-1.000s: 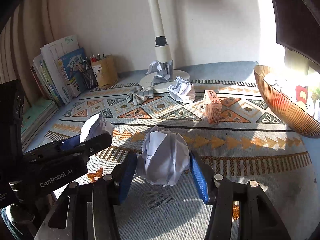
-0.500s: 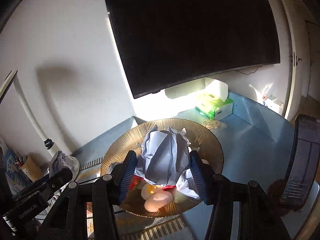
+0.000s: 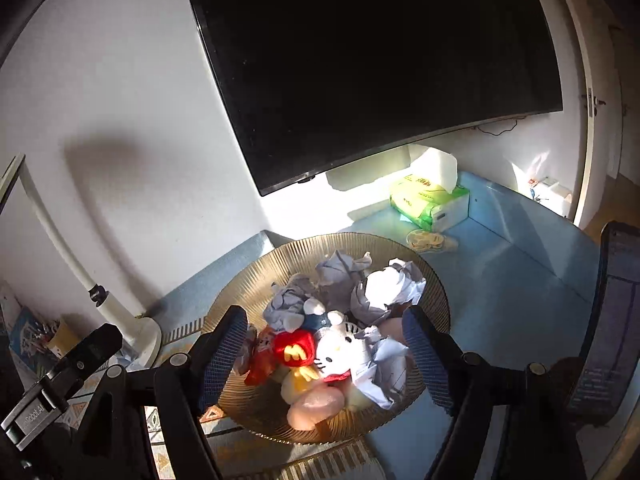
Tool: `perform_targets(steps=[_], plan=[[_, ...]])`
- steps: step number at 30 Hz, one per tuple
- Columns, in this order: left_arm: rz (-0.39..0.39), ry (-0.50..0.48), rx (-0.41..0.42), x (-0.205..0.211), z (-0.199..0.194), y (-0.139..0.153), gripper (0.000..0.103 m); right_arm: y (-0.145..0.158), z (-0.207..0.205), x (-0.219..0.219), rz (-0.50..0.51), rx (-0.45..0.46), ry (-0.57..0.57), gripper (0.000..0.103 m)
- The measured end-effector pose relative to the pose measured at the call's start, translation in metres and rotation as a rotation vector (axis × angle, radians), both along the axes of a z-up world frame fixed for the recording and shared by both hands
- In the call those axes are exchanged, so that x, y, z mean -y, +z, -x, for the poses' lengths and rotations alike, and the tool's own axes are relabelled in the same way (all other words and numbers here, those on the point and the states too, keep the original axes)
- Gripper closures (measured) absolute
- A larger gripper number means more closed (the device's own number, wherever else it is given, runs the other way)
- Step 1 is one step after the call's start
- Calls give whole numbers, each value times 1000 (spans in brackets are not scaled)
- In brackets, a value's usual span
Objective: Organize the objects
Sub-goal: 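Carry both paper balls over the amber bowl and open both grippers, then withdraw both open grippers from the bowl back over the rug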
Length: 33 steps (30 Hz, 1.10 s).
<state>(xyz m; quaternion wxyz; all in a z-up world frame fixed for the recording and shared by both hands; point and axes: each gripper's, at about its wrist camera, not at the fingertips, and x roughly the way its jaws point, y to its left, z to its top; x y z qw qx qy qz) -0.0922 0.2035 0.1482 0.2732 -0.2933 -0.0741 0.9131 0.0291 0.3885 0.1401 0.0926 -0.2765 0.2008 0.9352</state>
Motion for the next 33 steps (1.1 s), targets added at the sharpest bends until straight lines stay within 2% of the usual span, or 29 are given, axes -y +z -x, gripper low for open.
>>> perform_targets(steps=[2,3,5,7,11,13,15,16,17,19,21,28,33], plan=[[11,55,-35,30,-30,1,14,-6,-18,31,4,-8,69,23],[28,94,-59,47,-45,0,8,-10,-25,49,-19,-6,100,22],[62,194,-97,80,-78,-9,1,-22,-35,91,-74,-5,172,14],[88,275,-107,107,-104,-24,1,-38,-38,128,-113,-10,245,13],[211,388,-51,145,-120,-64,1,-63,-33,184,-199,-29,333,13],[237,446,-41,159,-122,-80,1,-83,-29,191,-166,-23,307,13],[234,500,-18,170,-122,-98,1,-110,-25,194,-149,57,260,13],[225,524,19,176,-121,-105,2,-107,-23,199,-195,59,276,28],[208,533,18,180,-121,-105,7,-104,-27,202,-219,15,295,28],[174,561,-37,184,-129,-99,5,-105,-30,208,-260,4,305,23],[157,533,8,185,-125,-104,5,-105,-29,213,-282,9,321,19],[128,516,18,187,-125,-105,5,-104,-26,205,-236,7,314,1],[111,512,31,188,-124,-106,5,-106,-23,206,-230,27,324,1]])
